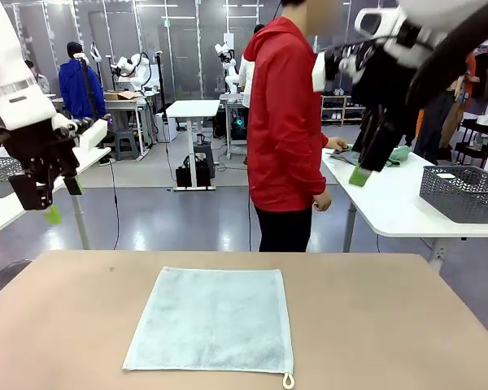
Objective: Fold the towels and place them in the basket.
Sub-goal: When a person lays out a Towel with hook on the table, fold it in half twice.
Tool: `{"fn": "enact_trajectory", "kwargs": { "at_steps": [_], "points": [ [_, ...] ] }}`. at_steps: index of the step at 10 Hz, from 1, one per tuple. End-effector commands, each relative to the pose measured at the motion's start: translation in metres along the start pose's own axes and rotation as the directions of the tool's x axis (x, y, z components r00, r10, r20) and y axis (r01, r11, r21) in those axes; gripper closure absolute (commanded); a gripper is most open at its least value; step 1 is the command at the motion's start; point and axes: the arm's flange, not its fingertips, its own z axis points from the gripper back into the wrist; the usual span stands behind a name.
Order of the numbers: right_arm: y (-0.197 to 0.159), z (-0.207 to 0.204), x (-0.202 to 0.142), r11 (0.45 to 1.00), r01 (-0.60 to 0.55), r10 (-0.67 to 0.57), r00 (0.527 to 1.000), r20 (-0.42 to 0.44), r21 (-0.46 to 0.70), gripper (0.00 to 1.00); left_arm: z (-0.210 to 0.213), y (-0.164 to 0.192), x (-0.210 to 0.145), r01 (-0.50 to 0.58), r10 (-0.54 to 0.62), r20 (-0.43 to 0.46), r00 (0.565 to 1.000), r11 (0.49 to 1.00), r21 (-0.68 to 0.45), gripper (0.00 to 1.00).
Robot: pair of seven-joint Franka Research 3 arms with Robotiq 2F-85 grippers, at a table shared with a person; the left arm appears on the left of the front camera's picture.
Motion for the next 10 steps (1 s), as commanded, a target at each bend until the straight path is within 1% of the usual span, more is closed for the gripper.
{"fn": "enact_trajectory", "kwargs": {
  "at_steps": [1,4,6,7,8,10],
  "points": [
    [0.005,-0.021,-0.004,0.998,0.022,-0.020,0.999,-0.025,0.053,0.00,-0.011,-0.007,0.003,-0.010,0.011,-0.039,0.999,0.999,0.035,0.00],
    [0.010,-0.050,-0.008,0.996,0.013,-0.007,0.998,-0.062,0.084,0.00,-0.021,-0.010,0.006,-0.004,0.006,-0.057,0.998,0.999,0.041,0.00],
    [0.014,-0.060,-0.007,0.991,-0.006,0.017,0.997,-0.078,0.135,0.00,-0.023,-0.010,0.005,-0.003,0.006,-0.067,0.998,0.999,0.039,0.00],
    [0.012,-0.062,-0.007,0.992,-0.004,0.015,0.996,-0.085,0.123,0.00,-0.024,-0.009,0.003,-0.016,0.020,-0.092,0.996,0.999,0.041,0.00],
    [0.012,-0.058,-0.008,0.992,-0.014,0.021,0.998,-0.057,0.124,0.00,-0.020,-0.005,0.006,0.015,-0.015,-0.044,0.999,1.000,0.007,0.00],
    [0.012,-0.058,-0.008,0.992,-0.014,0.021,0.998,-0.057,0.124,0.00,-0.020,-0.005,0.006,0.015,-0.015,-0.044,0.999,1.000,0.007,0.00]
  ]
}}
